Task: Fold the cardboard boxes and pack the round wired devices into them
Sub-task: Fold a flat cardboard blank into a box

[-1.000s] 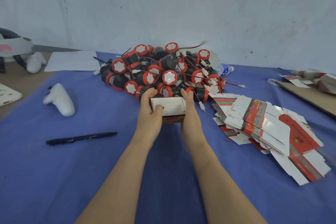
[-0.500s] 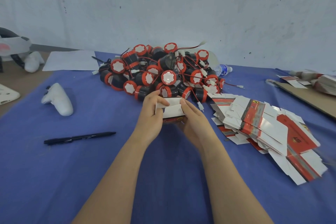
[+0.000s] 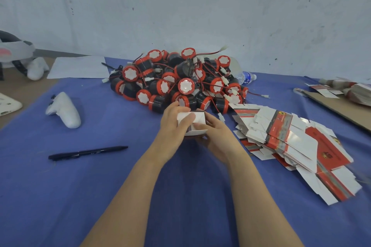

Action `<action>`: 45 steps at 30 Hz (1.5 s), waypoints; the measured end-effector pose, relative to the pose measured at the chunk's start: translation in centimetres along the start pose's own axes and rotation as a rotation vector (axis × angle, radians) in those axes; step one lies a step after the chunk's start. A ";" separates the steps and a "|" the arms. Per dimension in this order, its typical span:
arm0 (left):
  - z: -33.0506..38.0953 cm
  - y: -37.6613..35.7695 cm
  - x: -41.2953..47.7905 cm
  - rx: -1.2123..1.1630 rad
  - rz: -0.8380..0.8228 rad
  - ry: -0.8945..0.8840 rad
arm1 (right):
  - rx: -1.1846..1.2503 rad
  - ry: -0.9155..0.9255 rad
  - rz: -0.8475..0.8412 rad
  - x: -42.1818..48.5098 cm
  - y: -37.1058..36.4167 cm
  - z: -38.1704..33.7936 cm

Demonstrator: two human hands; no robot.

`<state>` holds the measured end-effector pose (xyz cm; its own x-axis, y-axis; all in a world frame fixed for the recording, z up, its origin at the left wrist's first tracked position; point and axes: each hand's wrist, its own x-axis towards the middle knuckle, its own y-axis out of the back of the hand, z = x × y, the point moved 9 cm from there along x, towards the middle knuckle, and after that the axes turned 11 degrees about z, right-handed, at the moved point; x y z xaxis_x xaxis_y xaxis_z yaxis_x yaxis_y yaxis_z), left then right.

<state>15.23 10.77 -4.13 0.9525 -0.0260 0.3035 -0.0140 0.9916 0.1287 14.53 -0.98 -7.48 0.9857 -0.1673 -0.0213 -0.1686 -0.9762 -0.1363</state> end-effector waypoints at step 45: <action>-2.1 1.8 -0.8 -0.084 0.279 0.102 | -0.208 0.176 0.287 -0.5 -1.7 0.1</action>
<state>15.04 12.81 -6.10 0.9411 0.2571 0.2197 -0.2578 0.9658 -0.0258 14.28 0.74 -7.35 0.8861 -0.4410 0.1427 -0.4519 -0.8904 0.0541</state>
